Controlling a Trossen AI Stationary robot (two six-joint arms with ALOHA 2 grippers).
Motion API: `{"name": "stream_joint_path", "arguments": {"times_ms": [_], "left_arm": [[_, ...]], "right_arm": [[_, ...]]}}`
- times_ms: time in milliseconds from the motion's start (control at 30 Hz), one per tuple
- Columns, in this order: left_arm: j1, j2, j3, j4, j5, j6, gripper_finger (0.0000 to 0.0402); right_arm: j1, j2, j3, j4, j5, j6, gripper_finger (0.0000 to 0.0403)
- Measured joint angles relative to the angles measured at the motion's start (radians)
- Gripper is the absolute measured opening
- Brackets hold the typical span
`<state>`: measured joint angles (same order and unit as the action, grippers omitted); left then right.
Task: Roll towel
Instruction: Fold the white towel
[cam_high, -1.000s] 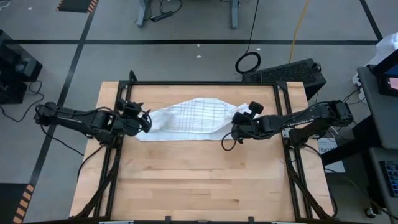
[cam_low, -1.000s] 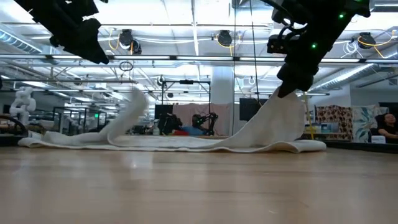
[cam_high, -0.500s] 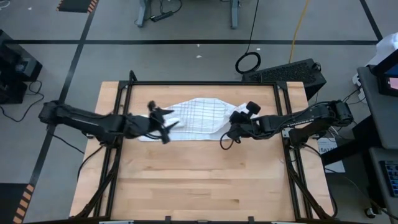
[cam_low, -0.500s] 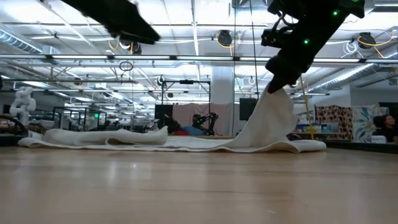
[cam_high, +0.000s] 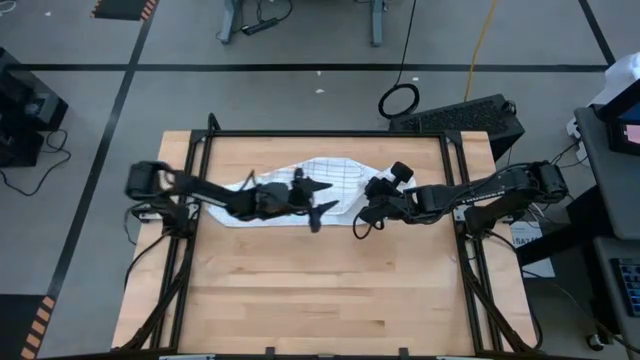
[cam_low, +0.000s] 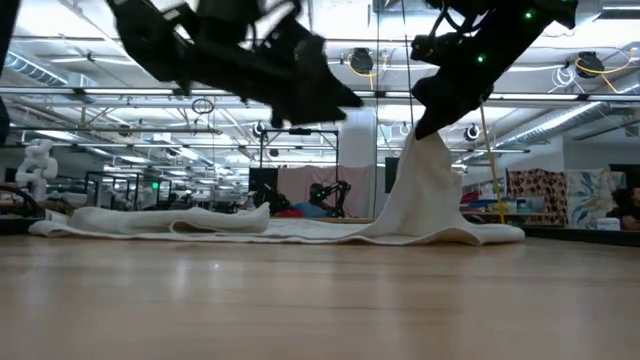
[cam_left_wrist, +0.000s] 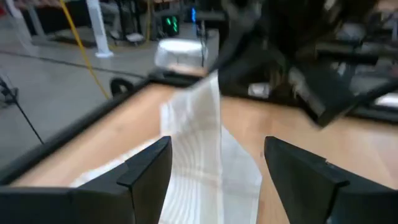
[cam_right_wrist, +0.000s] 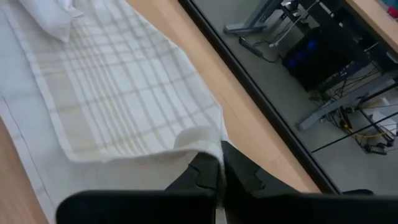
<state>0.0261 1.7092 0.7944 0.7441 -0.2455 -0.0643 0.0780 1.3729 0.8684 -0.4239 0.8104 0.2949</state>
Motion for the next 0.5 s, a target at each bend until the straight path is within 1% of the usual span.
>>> {"name": "stream_joint_path", "arguments": {"times_ms": [67, 200, 400, 500], "left_arm": [[0.010, 0.061, 0.041, 0.000, 0.036, 0.019, 0.0271], [0.014, 0.158, 0.116, -0.005, 0.042, 0.045, 0.0276], [0.014, 0.265, 0.217, -0.039, 0.058, 0.070, 0.0276], [0.015, 0.314, 0.259, -0.050, 0.054, 0.074, 0.0262]], "right_arm": [[0.000, 0.000, 0.000, 0.006, 0.000, -0.003, 0.0000], [0.000, 0.000, 0.000, 0.015, -0.002, -0.022, 0.0000], [0.000, 0.000, 0.000, 0.047, -0.004, -0.036, 0.0000], [0.003, 0.000, 0.000, 0.061, -0.005, -0.046, 0.0000]]}}
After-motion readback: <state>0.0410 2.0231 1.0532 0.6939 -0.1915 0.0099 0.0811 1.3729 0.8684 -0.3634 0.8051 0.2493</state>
